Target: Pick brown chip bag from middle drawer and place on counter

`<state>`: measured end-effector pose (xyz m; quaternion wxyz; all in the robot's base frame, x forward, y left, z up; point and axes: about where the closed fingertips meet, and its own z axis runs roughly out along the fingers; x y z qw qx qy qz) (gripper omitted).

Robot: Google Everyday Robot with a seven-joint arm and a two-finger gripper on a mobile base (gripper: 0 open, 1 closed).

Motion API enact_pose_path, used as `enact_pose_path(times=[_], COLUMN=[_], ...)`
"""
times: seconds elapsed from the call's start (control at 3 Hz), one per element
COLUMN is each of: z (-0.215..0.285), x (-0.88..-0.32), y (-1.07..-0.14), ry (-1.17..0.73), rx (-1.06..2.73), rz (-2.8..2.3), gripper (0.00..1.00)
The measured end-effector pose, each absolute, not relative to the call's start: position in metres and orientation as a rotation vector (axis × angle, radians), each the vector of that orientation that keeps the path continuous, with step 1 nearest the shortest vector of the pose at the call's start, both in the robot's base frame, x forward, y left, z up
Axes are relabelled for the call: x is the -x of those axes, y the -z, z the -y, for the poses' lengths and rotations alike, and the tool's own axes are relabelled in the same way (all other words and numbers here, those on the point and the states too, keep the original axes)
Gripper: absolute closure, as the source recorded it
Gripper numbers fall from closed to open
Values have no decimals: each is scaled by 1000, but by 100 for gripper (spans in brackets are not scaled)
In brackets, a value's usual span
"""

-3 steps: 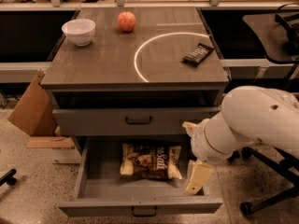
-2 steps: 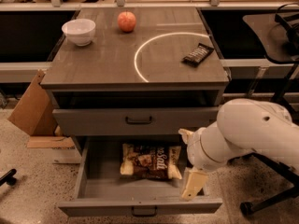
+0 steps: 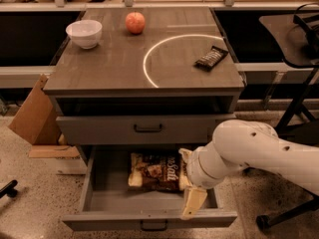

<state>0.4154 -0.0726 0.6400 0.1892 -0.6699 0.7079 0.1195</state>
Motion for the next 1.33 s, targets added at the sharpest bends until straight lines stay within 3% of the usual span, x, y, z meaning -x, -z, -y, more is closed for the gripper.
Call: enact_pose_path(times=[1.33], z=[52], x=[-477], y=[-549], ry=[-387], rx=[1869], rz=[-2004], gripper=[0])
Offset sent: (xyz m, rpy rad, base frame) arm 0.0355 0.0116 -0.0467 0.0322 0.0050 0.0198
